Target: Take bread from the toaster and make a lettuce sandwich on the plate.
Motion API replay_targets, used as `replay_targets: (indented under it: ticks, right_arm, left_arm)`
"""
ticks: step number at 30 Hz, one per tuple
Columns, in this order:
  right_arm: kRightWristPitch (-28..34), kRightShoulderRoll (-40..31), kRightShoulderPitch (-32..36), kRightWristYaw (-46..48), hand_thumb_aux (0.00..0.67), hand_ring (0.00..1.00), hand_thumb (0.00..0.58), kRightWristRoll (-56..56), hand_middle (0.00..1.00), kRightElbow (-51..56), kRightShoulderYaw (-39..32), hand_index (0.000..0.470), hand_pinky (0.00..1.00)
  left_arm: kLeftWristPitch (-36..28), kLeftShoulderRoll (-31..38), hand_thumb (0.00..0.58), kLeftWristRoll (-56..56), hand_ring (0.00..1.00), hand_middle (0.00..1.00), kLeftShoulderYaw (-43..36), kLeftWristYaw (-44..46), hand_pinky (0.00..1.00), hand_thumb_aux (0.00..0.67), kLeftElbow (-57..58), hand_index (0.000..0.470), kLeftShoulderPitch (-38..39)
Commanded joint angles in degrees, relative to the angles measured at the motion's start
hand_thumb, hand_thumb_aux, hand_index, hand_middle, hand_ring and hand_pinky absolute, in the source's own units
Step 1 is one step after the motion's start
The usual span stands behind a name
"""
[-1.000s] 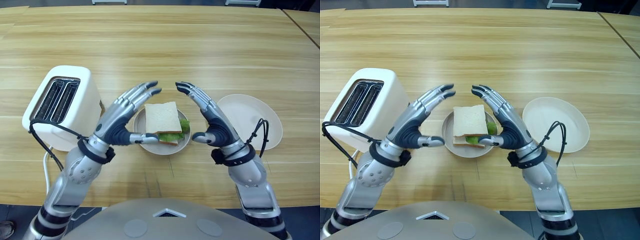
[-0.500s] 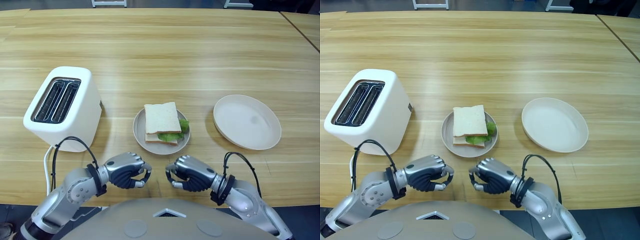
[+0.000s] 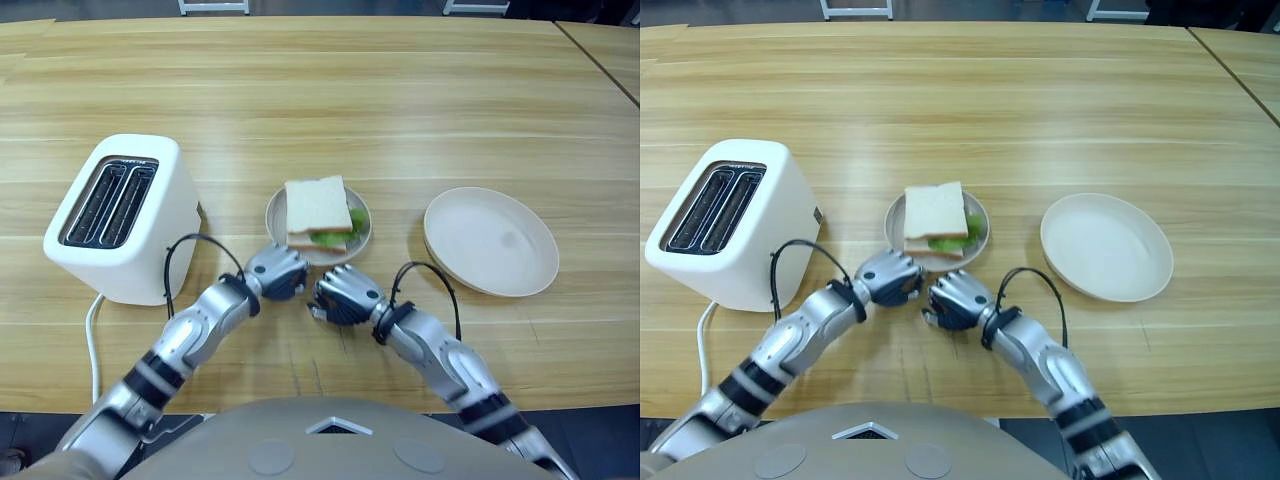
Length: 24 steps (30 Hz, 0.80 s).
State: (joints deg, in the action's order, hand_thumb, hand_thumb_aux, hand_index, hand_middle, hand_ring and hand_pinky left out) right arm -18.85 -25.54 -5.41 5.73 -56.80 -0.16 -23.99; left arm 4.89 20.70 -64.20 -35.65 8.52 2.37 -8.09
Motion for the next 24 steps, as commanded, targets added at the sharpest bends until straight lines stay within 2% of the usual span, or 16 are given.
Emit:
replay_targets:
  ticks: [1,4,8,11,13,14,15,16,17,18,19,20,24]
  right_arm:
    - [9.1,4.0,13.0,-3.2,0.670,1.00,0.580,-5.4,1.00,18.4,-2.1,0.470,1.00]
    - [10.1,6.7,20.7,-5.3,0.670,1.00,0.580,-3.2,1.00,28.1,-2.6,0.470,1.00]
    - [9.0,5.4,22.2,-6.6,0.670,1.00,0.580,-0.7,1.00,29.3,-2.5,0.470,1.00]
    - [7.6,2.5,18.4,-6.6,0.670,1.00,0.580,3.2,1.00,23.7,-0.8,0.470,1.00]
    - [7.0,1.0,12.1,-4.4,0.670,1.00,0.580,8.7,1.00,14.4,2.0,0.470,1.00]
    - [5.7,0.4,8.3,-3.3,0.570,1.00,0.567,13.4,1.00,9.8,3.9,0.400,1.00]
    - [4.0,-0.1,4.6,-2.2,0.095,1.00,0.152,18.4,1.00,5.6,5.5,0.066,1.00]
    - [2.2,-0.3,-0.2,0.0,0.000,0.65,0.000,26.5,0.65,0.6,7.6,0.000,0.65]
    - [0.7,-0.2,-4.7,2.4,0.000,0.28,0.000,35.1,0.28,-3.8,9.3,0.000,0.28]
    - [0.1,0.1,-8.1,4.5,0.000,0.00,0.000,42.4,0.00,-7.2,10.7,0.000,0.00]
    - [0.2,0.4,-11.1,6.9,0.000,0.00,0.000,49.9,0.00,-10.1,11.8,0.000,0.00]
    - [-0.2,0.3,-13.3,9.2,0.000,0.00,0.000,56.4,0.00,-12.2,12.3,0.000,0.00]
    - [0.3,1.3,-17.4,15.0,0.000,0.00,0.000,76.5,0.00,-18.4,14.8,0.000,0.00]
  left_arm:
    - [-5.8,-2.7,0.580,-4.9,1.00,1.00,-1.4,-4.8,1.00,0.670,20.6,0.470,-10.5]
    - [-7.6,-5.2,0.580,-4.2,1.00,1.00,-0.8,-10.2,1.00,0.670,29.1,0.470,-16.8]
    - [-6.9,-4.6,0.580,-1.4,1.00,1.00,-0.3,-11.5,1.00,0.670,27.8,0.470,-16.5]
    - [-5.3,-1.6,0.580,3.2,1.00,1.00,1.6,-9.4,1.00,0.670,16.6,0.470,-9.2]
    - [-3.1,-0.5,0.580,10.7,1.00,1.00,4.5,-7.4,1.00,0.670,6.2,0.470,-1.7]
    - [-0.6,0.2,0.577,15.9,1.00,1.00,5.7,-6.3,1.00,0.620,0.8,0.435,2.6]
    - [2.1,0.7,0.319,21.9,1.00,1.00,6.6,-4.6,1.00,0.221,-3.8,0.155,6.7]
    - [5.5,1.8,0.000,31.8,1.00,1.00,7.3,-1.1,1.00,0.000,-9.3,0.000,11.8]
    - [7.7,2.5,0.000,42.0,1.00,1.00,8.3,2.4,1.00,0.000,-14.1,0.000,16.5]
    - [8.8,3.2,0.000,49.5,0.94,0.94,9.7,4.9,0.94,0.000,-17.4,0.000,19.7]
    - [10.5,4.5,0.000,55.6,0.20,0.20,11.1,6.9,0.20,0.000,-19.6,0.000,22.4]
    - [11.6,5.7,0.000,59.6,0.00,0.00,12.4,8.4,0.00,0.000,-20.6,0.000,24.2]
    - [14.3,6.8,0.000,74.9,0.00,0.00,16.0,14.2,0.00,0.000,-23.0,0.000,27.2]
